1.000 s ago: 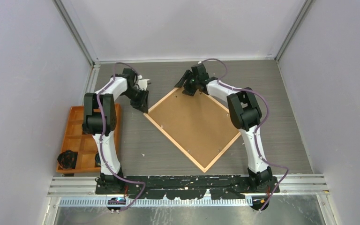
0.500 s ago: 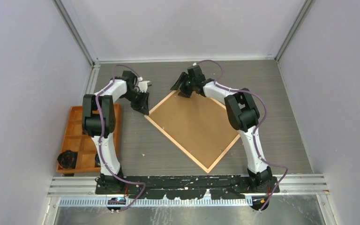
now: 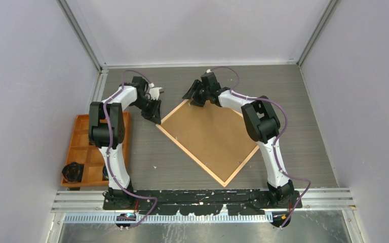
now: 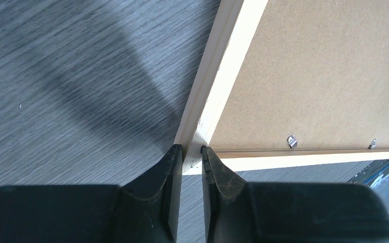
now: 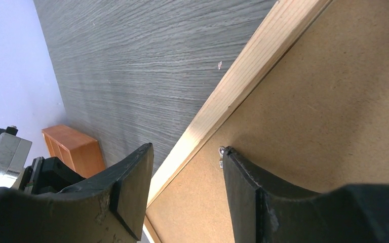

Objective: Put the photo into the frame
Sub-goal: Install the photo frame at the center of the board, then turn over the photo frame at the center of the board.

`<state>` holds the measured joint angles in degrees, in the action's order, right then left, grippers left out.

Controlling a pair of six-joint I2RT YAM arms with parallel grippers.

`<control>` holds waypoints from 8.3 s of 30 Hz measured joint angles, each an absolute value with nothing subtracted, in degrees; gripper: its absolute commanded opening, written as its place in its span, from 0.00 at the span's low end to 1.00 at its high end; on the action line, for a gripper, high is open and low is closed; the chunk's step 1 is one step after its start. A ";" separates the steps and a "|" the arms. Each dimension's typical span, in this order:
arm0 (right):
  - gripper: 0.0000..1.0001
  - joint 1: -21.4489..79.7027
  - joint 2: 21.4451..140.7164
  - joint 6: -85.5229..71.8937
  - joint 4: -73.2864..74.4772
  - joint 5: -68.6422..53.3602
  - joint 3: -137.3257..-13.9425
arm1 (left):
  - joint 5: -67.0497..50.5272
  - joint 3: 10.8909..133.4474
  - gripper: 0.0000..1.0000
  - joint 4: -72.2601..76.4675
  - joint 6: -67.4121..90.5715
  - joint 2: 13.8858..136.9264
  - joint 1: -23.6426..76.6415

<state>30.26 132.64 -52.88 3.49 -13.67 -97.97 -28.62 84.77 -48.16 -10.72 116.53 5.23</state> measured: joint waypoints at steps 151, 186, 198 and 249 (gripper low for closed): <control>0.53 29.58 131.28 -58.08 1.28 -17.89 -94.02 | -28.60 83.90 0.18 -47.20 -11.00 115.98 5.23; 0.51 31.77 132.14 -63.16 -1.26 -9.76 -94.72 | -28.67 83.90 0.18 -47.22 -11.20 115.98 5.23; 0.48 31.79 132.42 -62.08 -1.06 -9.63 -95.13 | -28.67 83.90 0.18 -47.22 -11.22 115.98 5.23; 0.56 63.26 93.17 -17.82 26.33 9.58 -62.83 | -30.63 68.40 1.00 -55.53 -26.02 95.09 3.95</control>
<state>63.26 93.17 -17.82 26.33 9.58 -62.83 -30.63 68.40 -55.53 -26.02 95.09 3.95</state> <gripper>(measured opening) 0.661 0.996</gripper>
